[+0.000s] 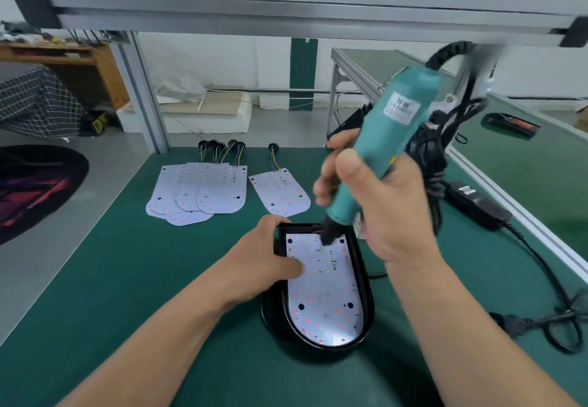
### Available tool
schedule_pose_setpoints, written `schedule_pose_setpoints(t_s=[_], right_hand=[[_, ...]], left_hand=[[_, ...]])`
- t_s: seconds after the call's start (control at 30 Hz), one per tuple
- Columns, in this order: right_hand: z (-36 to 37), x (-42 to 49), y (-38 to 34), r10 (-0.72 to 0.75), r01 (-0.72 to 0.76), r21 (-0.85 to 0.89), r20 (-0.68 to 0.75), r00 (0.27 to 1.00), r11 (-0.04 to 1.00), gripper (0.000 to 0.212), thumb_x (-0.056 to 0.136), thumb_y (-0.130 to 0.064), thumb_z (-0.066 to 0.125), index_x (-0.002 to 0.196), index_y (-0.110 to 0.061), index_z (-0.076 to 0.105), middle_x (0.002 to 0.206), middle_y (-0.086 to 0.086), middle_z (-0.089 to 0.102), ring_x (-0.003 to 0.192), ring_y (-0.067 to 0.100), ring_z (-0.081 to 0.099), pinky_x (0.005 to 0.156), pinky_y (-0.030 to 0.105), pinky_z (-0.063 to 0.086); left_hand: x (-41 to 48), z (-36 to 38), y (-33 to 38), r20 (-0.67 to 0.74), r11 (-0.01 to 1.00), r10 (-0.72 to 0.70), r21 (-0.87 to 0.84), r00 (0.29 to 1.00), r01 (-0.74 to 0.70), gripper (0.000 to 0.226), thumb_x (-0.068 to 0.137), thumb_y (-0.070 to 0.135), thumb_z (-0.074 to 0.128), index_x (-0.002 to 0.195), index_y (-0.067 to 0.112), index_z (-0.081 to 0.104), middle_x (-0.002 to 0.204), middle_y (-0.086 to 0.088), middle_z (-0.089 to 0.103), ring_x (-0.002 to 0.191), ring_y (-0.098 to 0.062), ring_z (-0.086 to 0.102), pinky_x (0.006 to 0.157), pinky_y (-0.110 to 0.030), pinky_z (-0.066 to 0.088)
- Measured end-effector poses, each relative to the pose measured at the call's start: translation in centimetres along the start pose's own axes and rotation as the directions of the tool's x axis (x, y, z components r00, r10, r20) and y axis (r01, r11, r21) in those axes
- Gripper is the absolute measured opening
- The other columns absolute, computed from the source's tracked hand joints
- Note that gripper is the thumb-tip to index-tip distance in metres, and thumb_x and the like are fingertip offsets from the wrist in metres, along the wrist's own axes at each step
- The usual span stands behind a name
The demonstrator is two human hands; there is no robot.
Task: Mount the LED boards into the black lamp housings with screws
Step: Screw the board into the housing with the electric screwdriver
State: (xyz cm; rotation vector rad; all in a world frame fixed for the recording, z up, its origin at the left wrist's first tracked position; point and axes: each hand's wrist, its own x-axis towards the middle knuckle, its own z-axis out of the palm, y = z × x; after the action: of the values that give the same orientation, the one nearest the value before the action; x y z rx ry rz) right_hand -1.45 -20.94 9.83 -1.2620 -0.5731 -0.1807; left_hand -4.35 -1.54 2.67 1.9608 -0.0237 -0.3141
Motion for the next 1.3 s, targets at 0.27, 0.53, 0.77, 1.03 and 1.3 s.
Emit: schedule_pose_setpoints(t_s=[0.27,0.53,0.77,1.03,1.3], right_hand=[[-11.1,0.7,0.2,0.22,-0.407,-0.373,-0.452,0.865,0.834,0.018,0.098,-0.027,0.065,0.111,-0.017,0.058,0.08,0.008,0.067,0.058,0.02,0.064,0.046,0.033,0.054],[-17.3,-1.0,1.4,0.292,-0.543,-0.834,-0.498,0.817,0.097,0.022,0.098,-0.032,0.063,0.092,-0.015,0.05,0.08,0.006,0.063,0.071,0.026,0.062,0.061,0.038,0.043],[-17.1,-1.1,0.8,0.258,-0.486,-0.872,-0.485,0.836,-0.066,0.029,0.099,-0.047,0.061,0.095,-0.021,0.048,0.079,-0.002,0.062,0.071,0.018,0.058,0.061,0.037,0.041],[-16.0,-0.9,0.9,0.08,-0.339,-0.94,-0.335,0.939,0.039,0.037,0.098,-0.033,0.067,0.13,-0.014,0.065,0.128,0.007,0.063,0.121,0.032,0.047,0.094,0.044,0.046],[-11.2,-1.7,0.2,0.567,0.023,-0.947,0.211,0.796,0.321,0.015,0.088,-0.029,0.08,0.101,-0.036,0.078,0.093,-0.022,0.074,0.089,-0.002,0.065,0.079,0.014,0.047]], left_hand=[[0.2,-0.3,-0.3,0.023,1.0,-0.004,-0.003,1.0,0.004,0.056,0.071,0.034,0.075,0.118,0.049,0.049,0.104,0.001,0.077,0.079,-0.011,0.068,0.06,-0.027,0.049],[-0.2,-0.2,0.1,0.031,1.0,-0.003,-0.019,1.0,0.003,0.059,0.072,0.032,0.074,0.124,0.044,0.049,0.108,-0.002,0.076,0.079,-0.011,0.068,0.057,-0.025,0.049],[0.0,-0.3,-0.1,-0.014,0.999,0.038,0.025,0.999,-0.038,0.067,0.073,0.032,0.077,0.133,0.038,0.048,0.113,0.002,0.078,0.102,-0.023,0.075,0.09,-0.046,0.06],[-0.4,-0.5,0.3,-0.021,0.999,0.045,0.025,0.999,-0.045,0.064,0.072,0.034,0.077,0.129,0.043,0.049,0.102,0.004,0.076,0.074,-0.008,0.069,0.055,-0.022,0.05],[-0.1,-0.8,0.1,-0.096,0.997,0.055,0.053,0.994,-0.05,0.069,0.066,0.04,0.079,0.129,0.043,0.05,0.104,0.008,0.079,0.091,-0.013,0.076,0.088,-0.046,0.061]])
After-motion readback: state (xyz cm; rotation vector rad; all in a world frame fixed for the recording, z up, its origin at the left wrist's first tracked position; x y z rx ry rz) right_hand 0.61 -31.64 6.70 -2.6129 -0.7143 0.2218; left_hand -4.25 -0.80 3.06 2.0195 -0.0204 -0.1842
